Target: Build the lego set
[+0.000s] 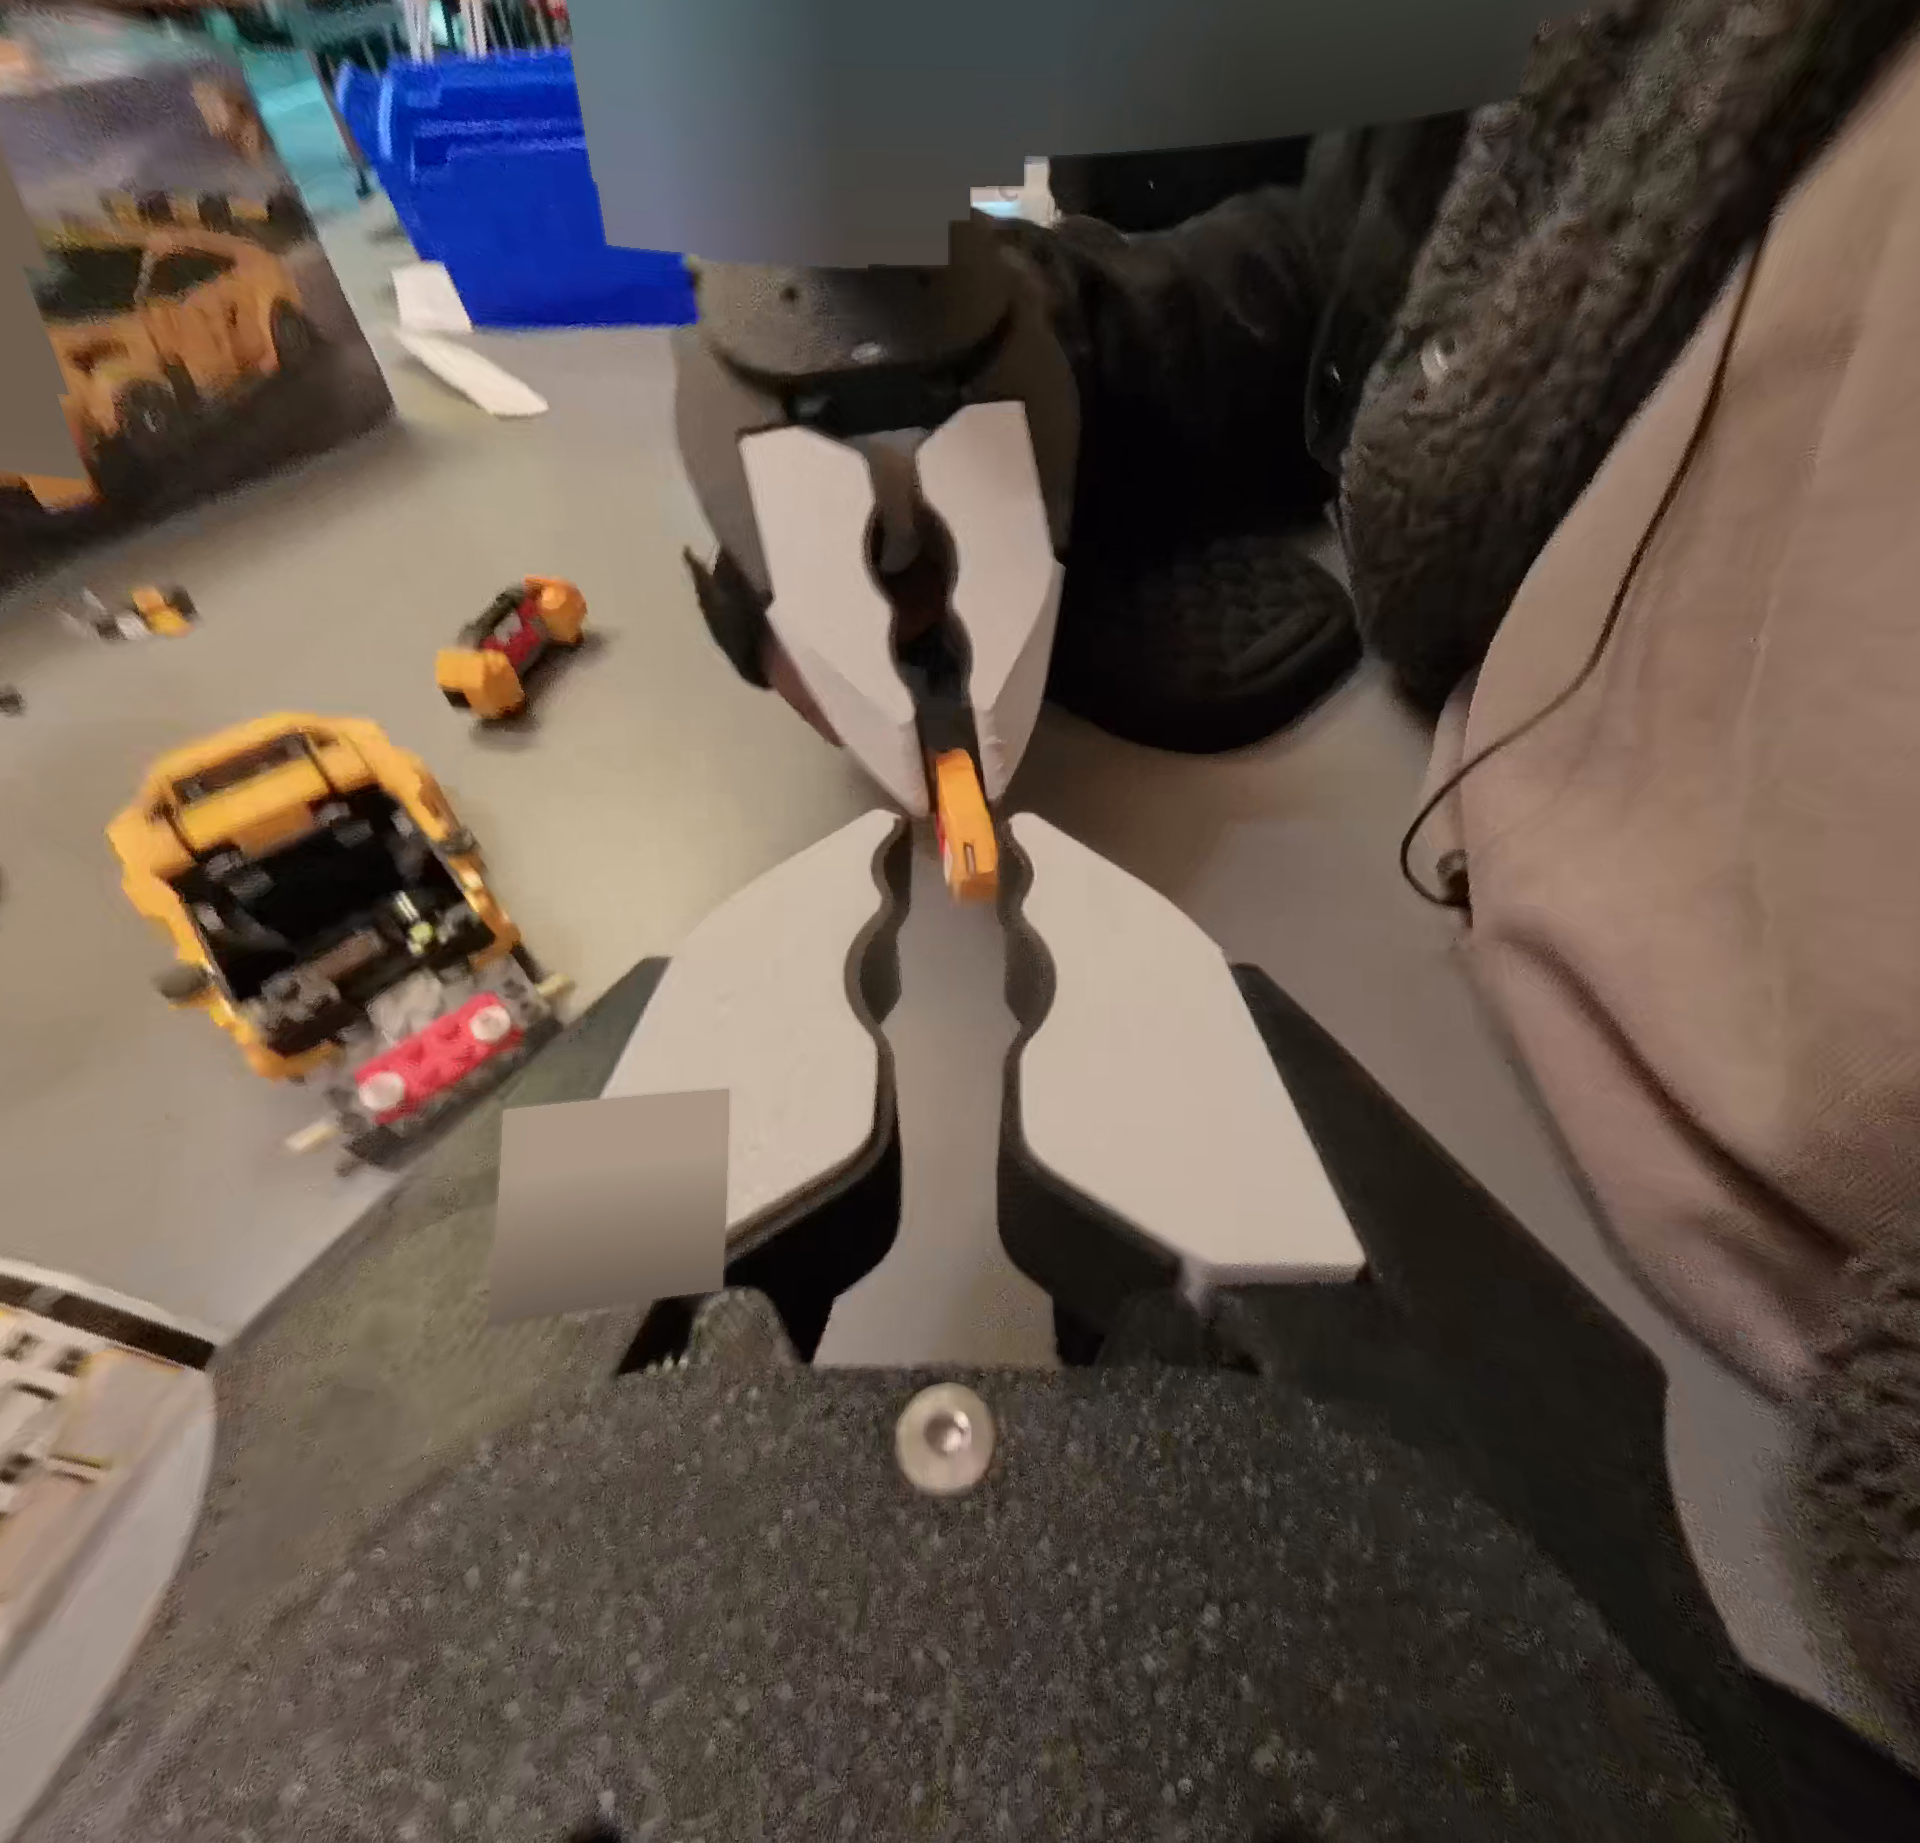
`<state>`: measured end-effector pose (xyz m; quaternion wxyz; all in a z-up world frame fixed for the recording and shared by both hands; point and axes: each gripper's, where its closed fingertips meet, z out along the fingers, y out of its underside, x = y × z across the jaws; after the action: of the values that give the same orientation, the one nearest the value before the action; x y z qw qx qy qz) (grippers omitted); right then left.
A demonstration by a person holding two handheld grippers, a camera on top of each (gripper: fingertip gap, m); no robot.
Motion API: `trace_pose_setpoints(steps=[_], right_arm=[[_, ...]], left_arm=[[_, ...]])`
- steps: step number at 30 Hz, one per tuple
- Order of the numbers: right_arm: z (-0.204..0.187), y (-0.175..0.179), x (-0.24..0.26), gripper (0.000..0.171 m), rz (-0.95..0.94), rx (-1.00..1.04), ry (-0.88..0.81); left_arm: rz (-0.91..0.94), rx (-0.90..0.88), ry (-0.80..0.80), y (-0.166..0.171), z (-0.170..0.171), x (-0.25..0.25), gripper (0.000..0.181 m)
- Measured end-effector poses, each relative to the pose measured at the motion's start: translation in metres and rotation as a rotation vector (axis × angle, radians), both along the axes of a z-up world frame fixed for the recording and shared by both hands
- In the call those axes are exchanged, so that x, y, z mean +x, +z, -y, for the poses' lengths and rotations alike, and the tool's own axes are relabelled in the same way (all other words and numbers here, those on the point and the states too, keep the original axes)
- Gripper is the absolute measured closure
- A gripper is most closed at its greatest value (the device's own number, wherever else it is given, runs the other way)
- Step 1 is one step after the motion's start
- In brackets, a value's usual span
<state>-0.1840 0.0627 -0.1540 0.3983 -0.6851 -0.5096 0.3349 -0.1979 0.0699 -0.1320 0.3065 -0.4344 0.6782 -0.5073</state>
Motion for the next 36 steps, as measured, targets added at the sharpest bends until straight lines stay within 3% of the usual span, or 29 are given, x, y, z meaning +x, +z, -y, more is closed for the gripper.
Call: trace_pose_setpoints(steps=[5, 10, 22, 36], right_arm=[[-0.009, 0.002, 0.002, 0.162, 0.025, 0.092, -0.045], [-0.014, 0.003, 0.001, 0.162, 0.039, 0.147, -0.069], [-0.019, 0.014, 0.000, 0.162, 0.034, 0.279, -0.100], [-0.026, 0.014, 0.002, 0.162, 0.108, 0.423, -0.137]], left_arm=[[-0.104, -0.384, 0.018, 0.004, -0.007, 0.004, 0.152], [-0.168, -0.571, 0.061, 0.001, -0.015, 0.008, 0.152], [-0.243, -0.666, 0.014, -0.004, -0.006, 0.007, 0.167], [-0.227, -0.750, 0.016, 0.001, -0.011, 0.008, 0.158]])
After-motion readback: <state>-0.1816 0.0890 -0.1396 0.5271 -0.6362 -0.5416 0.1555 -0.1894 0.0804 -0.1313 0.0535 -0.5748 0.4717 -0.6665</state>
